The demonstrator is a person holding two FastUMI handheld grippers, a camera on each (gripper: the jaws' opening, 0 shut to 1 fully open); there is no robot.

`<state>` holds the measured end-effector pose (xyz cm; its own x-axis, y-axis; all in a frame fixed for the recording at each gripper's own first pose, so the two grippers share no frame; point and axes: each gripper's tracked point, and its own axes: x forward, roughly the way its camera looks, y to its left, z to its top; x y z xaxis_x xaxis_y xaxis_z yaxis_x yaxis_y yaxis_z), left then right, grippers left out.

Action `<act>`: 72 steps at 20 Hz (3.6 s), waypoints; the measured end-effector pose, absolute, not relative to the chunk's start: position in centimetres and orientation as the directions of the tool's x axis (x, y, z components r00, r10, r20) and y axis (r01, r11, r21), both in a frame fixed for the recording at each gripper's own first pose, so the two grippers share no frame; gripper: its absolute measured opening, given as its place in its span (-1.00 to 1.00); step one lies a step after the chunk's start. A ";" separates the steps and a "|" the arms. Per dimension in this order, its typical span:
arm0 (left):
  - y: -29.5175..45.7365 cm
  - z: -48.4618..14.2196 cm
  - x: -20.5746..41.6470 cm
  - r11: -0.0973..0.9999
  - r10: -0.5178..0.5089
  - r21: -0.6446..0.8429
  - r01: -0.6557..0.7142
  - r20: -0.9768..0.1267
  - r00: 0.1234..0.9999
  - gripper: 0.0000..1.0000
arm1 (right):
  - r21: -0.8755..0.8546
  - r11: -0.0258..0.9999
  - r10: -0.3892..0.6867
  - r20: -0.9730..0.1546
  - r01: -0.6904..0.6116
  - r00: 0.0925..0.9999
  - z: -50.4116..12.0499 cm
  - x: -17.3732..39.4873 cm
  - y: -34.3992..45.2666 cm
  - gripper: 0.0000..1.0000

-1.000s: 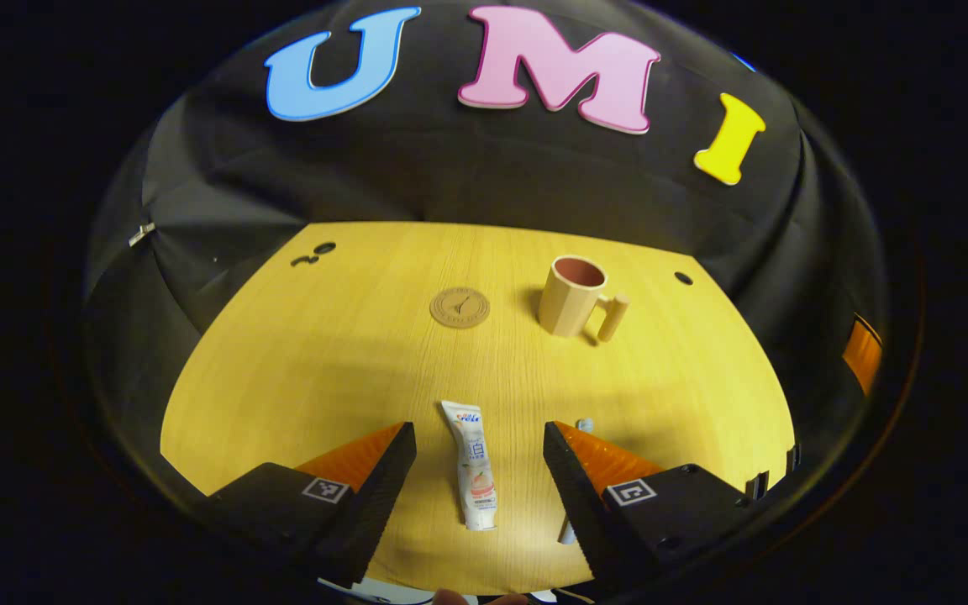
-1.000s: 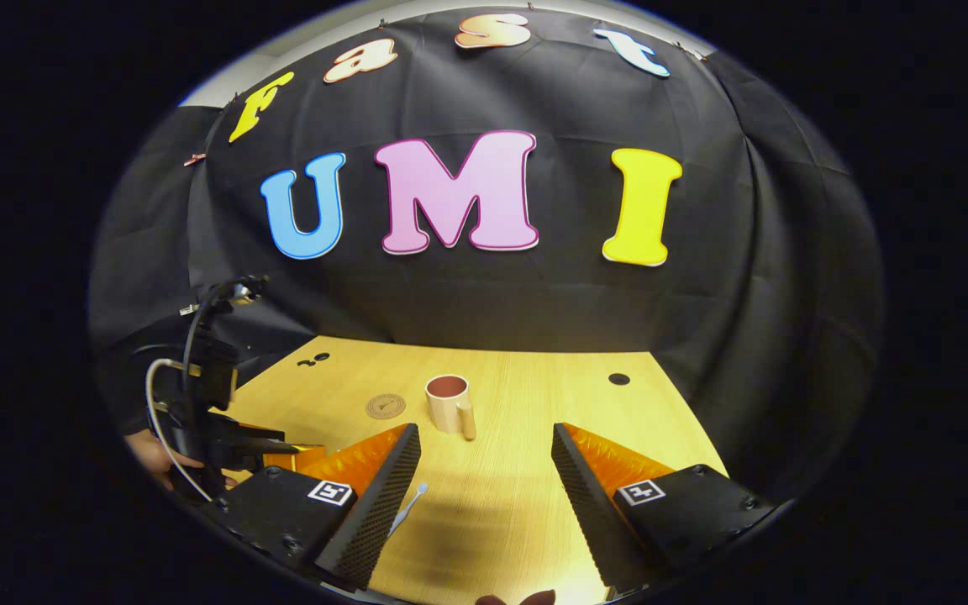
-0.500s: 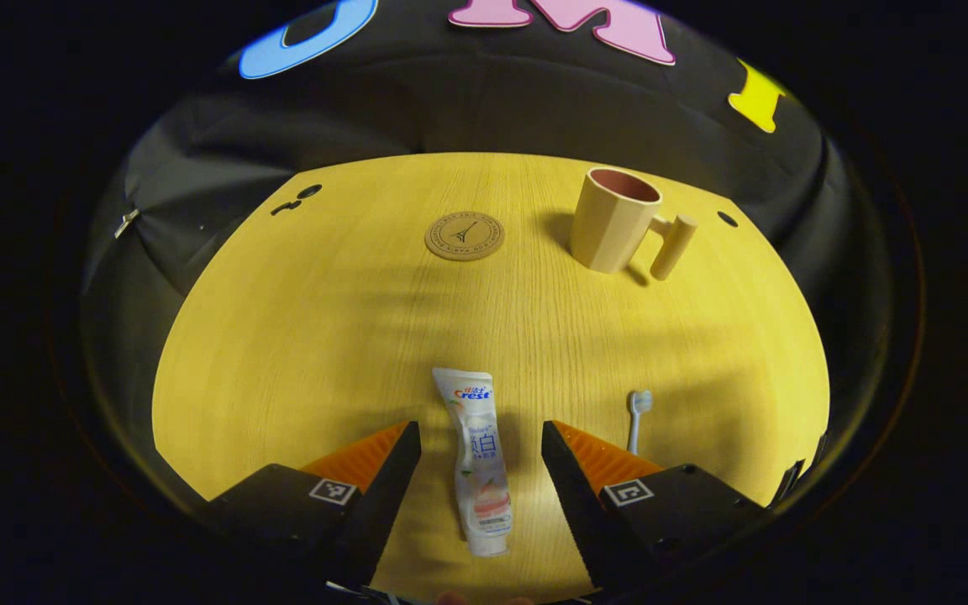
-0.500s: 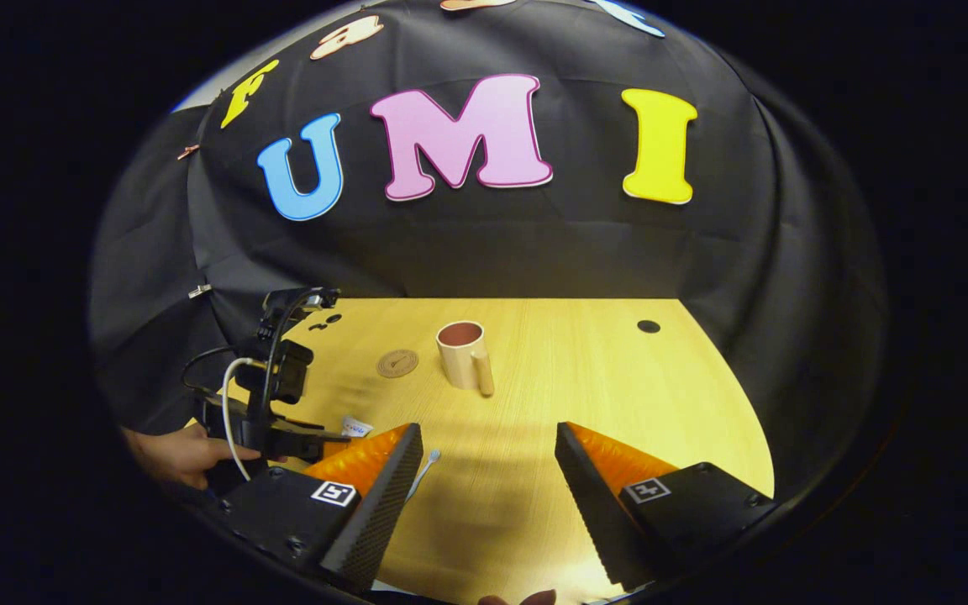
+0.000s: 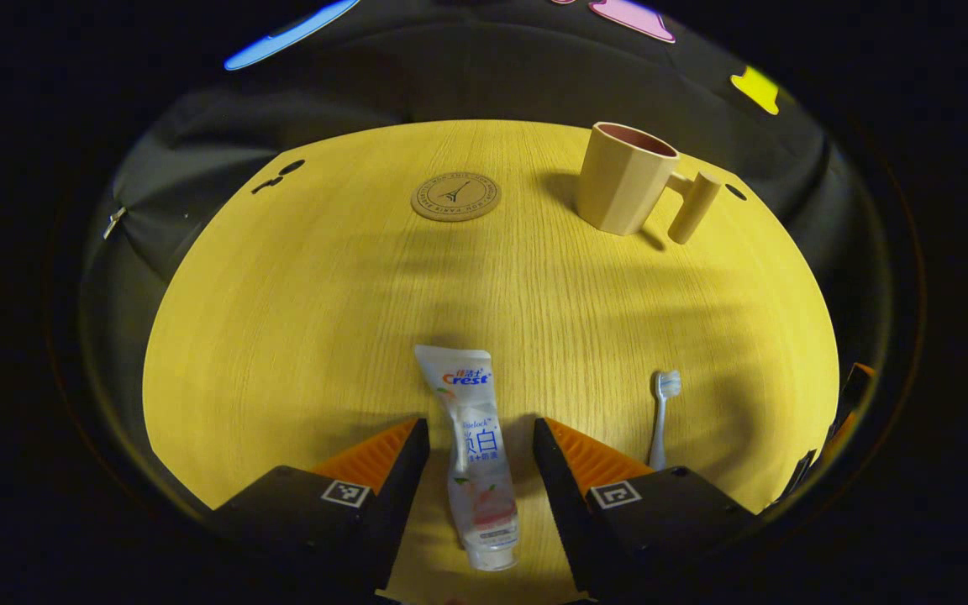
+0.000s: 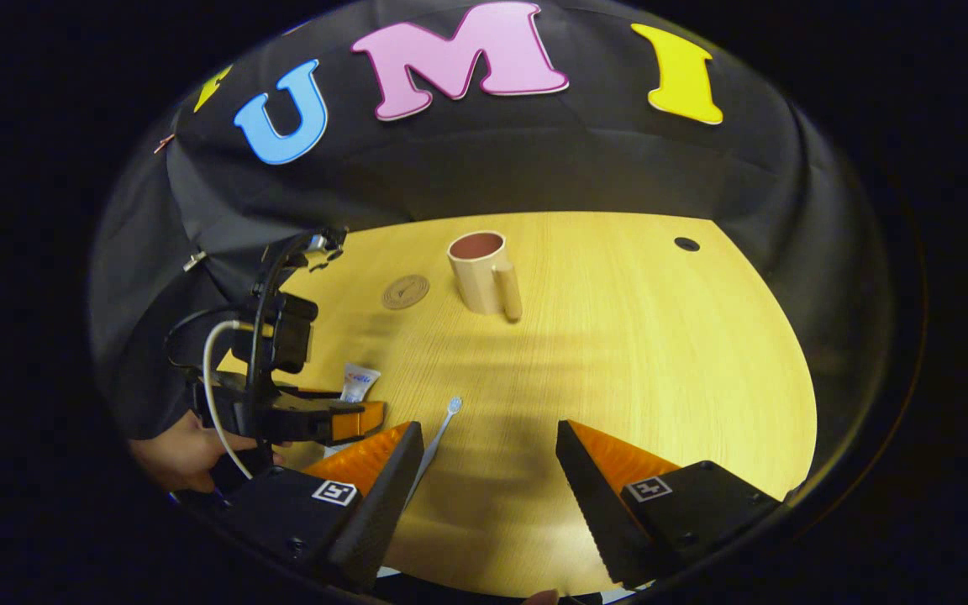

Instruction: Put the toothbrush and toothpaste on the desktop into the cup, then pick up the cup and place it on the coaster on the desktop.

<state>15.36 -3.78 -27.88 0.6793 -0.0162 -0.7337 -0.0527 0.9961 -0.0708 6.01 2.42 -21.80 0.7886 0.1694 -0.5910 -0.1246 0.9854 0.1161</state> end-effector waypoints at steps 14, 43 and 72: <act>-2.5 -27.7 14.7 0.990 -0.109 -0.144 0.008 -0.713 0.692 -0.41 | 0.101 0.990 0.140 -0.745 -0.096 0.653 -28.1 5.7 7.4 0.61; 3.7 -24.8 7.0 0.961 -0.145 -0.275 -0.040 -0.619 0.771 -0.54 | -0.106 0.991 -0.059 -0.888 -0.079 0.457 -33.7 7.5 10.0 -0.80; -8.9 0.9 23.6 0.808 -0.298 -0.457 0.372 0.228 0.927 -0.55 | 0.288 0.942 0.240 -0.211 -0.174 0.948 -11.2 14.9 1.2 -0.87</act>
